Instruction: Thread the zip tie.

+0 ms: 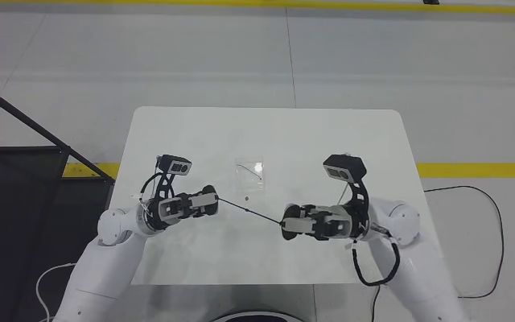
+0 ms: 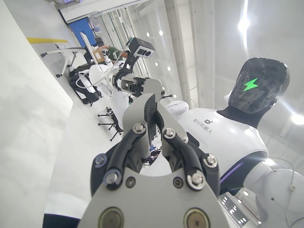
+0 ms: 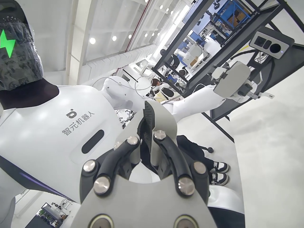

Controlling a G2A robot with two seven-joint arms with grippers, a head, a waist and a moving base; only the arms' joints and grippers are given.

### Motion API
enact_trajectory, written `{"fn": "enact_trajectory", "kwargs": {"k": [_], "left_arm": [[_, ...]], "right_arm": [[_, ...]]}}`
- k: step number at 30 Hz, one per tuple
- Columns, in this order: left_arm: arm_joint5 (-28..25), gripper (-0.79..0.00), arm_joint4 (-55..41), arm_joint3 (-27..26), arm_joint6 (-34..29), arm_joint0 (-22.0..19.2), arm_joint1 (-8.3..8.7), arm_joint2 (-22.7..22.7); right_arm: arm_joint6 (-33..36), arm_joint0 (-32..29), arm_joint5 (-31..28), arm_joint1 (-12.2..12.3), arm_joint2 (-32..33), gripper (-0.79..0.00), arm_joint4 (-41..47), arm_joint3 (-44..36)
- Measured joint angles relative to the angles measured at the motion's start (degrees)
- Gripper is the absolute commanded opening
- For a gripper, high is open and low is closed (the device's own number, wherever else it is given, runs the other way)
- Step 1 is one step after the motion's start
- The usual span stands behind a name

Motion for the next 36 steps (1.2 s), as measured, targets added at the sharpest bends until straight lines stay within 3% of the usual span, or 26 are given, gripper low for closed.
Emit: {"fn": "enact_trajectory", "kwargs": {"k": [17,18,19,20,21,29,36], "left_arm": [[0.6,-0.785,0.0,0.5,-0.6,0.1,-0.54,-0.9],[0.7,-0.757,0.0,0.5,-0.6,0.1,-0.57,-1.0],[0.7,-0.616,0.1,0.5,-0.7,0.1,-0.61,-1.0],[0.7,-0.268,0.2,0.5,-0.6,0.1,-0.64,-1.0],[0.6,0.0,0.4,0.5,-0.6,0.1,-0.67,-1.0],[-4.8,0.0,3.9,0.7,4.7,1.5,-0.76,-2.7],[-19.2,0.0,13.5,3.5,19.2,5.3,-0.89,-7.1]], "right_arm": [[0.4,-0.6,0.4,1.2,0.3,-0.785,1.6,-1.1],[0.5,-0.5,0.5,1.2,0.2,-0.785,1.4,-1.0],[0.7,-0.4,0.7,1.3,0.1,-0.785,0.8,-0.7],[0.8,-0.3,0.8,1.3,-0.1,-0.785,0.3,-0.5],[0.9,-0.1,0.9,1.3,-0.3,-0.785,-0.4,-0.3],[-1.8,1.5,0.4,1.5,-1.4,-0.785,-12.3,0.4],[-13.4,-0.8,3.5,1.7,0.2,-0.785,-30.6,-6.7]]}}
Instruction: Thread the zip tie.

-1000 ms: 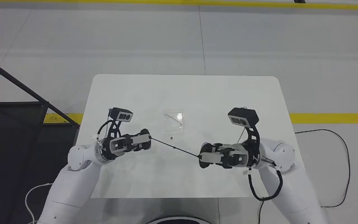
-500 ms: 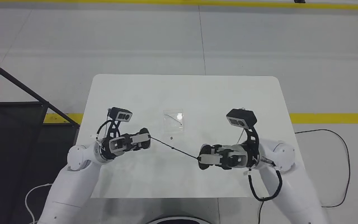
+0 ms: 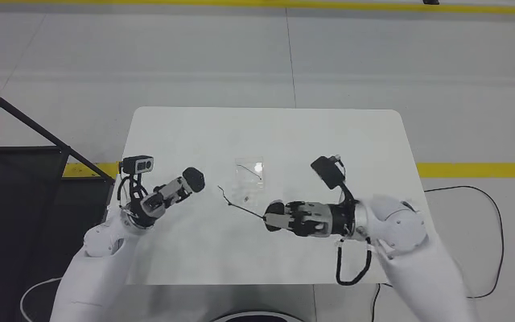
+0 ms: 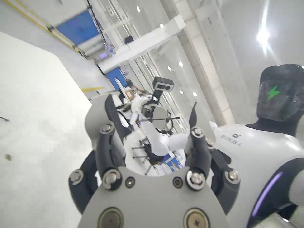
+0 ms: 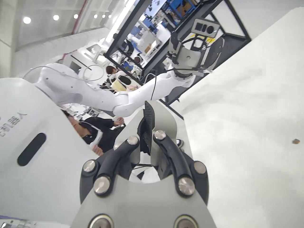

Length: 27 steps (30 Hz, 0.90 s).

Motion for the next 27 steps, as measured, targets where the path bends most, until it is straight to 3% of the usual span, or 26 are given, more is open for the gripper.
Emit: {"fn": "enact_trajectory", "kwargs": {"k": [7,10,22,24,27], "left_arm": [[-5.0,0.0,5.3,2.3,10.2,2.0,-0.36,-1.7],[-5.2,0.0,4.0,2.3,10.1,2.6,-0.28,-2.0],[-5.2,0.0,4.1,2.3,10.0,2.6,-0.27,-2.0],[-5.2,0.0,4.1,2.3,10.0,2.6,-0.27,-2.0],[-5.2,0.0,4.1,2.3,10.0,2.6,-0.27,-2.0]], "right_arm": [[-10.8,-1.4,9.1,-0.1,-0.6,-0.785,-20.3,-6.0],[-12.4,-1.5,12.5,-0.3,-1.8,-0.785,-23.4,-7.2],[-12.5,-1.6,12.8,-0.2,-1.8,-0.785,-23.5,-7.2],[-12.7,-1.6,15.5,-0.2,-2.4,-0.785,-26.3,-8.1],[-12.4,-1.2,24.3,-0.4,-6.1,-0.785,-39.6,-12.3]]}}
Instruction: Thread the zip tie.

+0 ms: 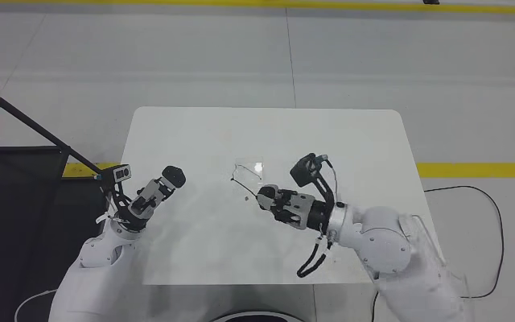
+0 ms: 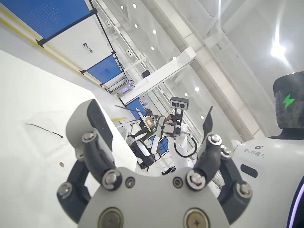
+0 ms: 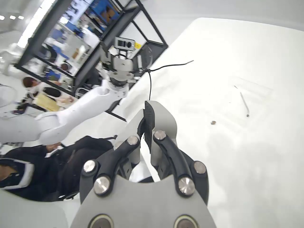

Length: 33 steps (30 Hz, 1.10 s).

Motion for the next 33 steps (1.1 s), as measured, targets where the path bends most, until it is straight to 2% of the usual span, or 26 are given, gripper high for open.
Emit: {"fn": "enact_trajectory", "kwargs": {"k": [3,7,10,13,20,25,33], "left_arm": [[0.0,0.0,0.0,0.0,0.0,0.0,0.0,0.0],[0.0,0.0,0.0,0.0,0.0,0.0,0.0,0.0],[0.0,0.0,0.0,0.0,0.0,0.0,0.0,0.0],[0.0,0.0,0.0,0.0,0.0,0.0,0.0,0.0],[0.0,0.0,0.0,0.0,0.0,0.0,0.0,0.0],[0.0,0.0,0.0,0.0,0.0,0.0,0.0,0.0],[0.0,0.0,0.0,0.0,0.0,0.0,0.0,0.0]], "right_arm": [[2.7,1.6,9.8,-0.6,-5.7,-0.785,-15.3,-2.9],[9.0,6.8,20.6,-2.4,-14.7,-0.785,-31.4,-1.2],[13.4,11.2,27.2,-4.3,-20.4,-0.785,-39.6,1.9],[16.9,15.4,30.5,-6.4,-24.9,-0.785,-43.8,5.2],[22.6,23.3,33.1,-11.4,-31.2,-0.785,-46.1,14.2],[26.5,27.8,32.7,-15.1,-34.3,-0.785,-45.0,21.4],[27.8,31.3,31.6,-19.9,-36.7,-0.785,-43.2,30.3]]}}
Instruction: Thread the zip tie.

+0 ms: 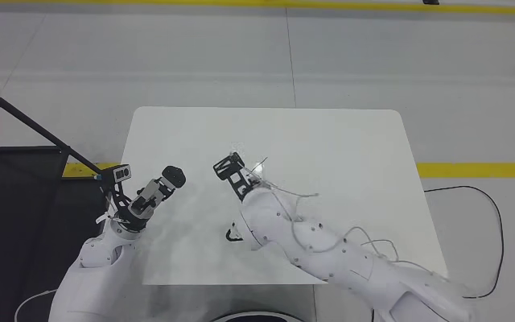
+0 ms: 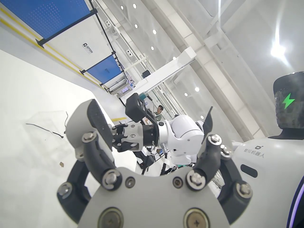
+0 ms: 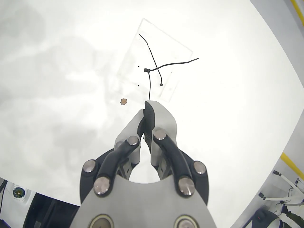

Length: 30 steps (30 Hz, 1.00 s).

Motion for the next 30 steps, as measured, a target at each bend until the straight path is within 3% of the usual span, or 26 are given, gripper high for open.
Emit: {"fn": "enact_trajectory", "kwargs": {"k": [15,18,19,23,30], "left_arm": [[0.0,0.0,0.0,0.0,0.0,0.0,0.0,0.0],[0.0,0.0,0.0,0.0,0.0,0.0,0.0,0.0],[0.0,0.0,0.0,0.0,0.0,0.0,0.0,0.0],[0.0,0.0,0.0,0.0,0.0,0.0,0.0,0.0],[0.0,0.0,0.0,0.0,0.0,0.0,0.0,0.0]], "right_arm": [[-2.6,3.1,-4.1,-6.7,0.1,-0.785,5.1,13.4],[-3.0,3.0,-4.1,-7.5,0.4,-0.56,4.9,14.3],[-3.0,2.8,-4.1,-7.7,0.6,-0.529,4.5,14.4],[-2.5,2.3,-4.3,-8.1,1.2,-0.496,3.1,14.3],[-1.5,0.5,-4.7,-8.3,2.7,-0.508,-0.6,12.3]]}}
